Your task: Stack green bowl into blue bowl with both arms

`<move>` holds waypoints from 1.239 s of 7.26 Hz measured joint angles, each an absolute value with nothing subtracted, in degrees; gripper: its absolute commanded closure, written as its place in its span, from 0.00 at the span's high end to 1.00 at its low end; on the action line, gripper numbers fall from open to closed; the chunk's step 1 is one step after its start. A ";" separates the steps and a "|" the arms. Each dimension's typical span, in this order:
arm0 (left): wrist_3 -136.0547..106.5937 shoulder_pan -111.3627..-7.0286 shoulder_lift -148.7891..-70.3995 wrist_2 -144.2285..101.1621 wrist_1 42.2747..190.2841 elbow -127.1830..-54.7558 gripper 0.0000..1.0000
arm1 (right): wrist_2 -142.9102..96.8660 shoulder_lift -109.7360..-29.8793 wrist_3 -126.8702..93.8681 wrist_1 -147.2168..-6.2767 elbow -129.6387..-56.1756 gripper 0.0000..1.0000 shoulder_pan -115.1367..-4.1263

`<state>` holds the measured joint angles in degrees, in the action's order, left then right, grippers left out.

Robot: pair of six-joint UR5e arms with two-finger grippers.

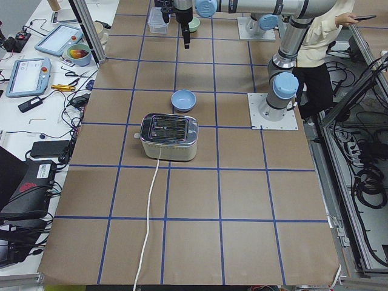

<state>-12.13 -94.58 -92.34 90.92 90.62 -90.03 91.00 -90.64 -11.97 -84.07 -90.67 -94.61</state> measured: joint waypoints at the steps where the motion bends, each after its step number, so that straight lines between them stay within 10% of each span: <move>1: -11.99 -94.47 -92.15 91.00 90.68 -89.99 1.00 | 91.10 -90.63 -11.98 -83.40 -90.59 1.00 -94.60; 9: -11.01 -93.77 -92.97 90.67 90.77 -90.04 1.00 | 91.45 -89.75 -10.96 -81.44 -89.88 1.00 -94.48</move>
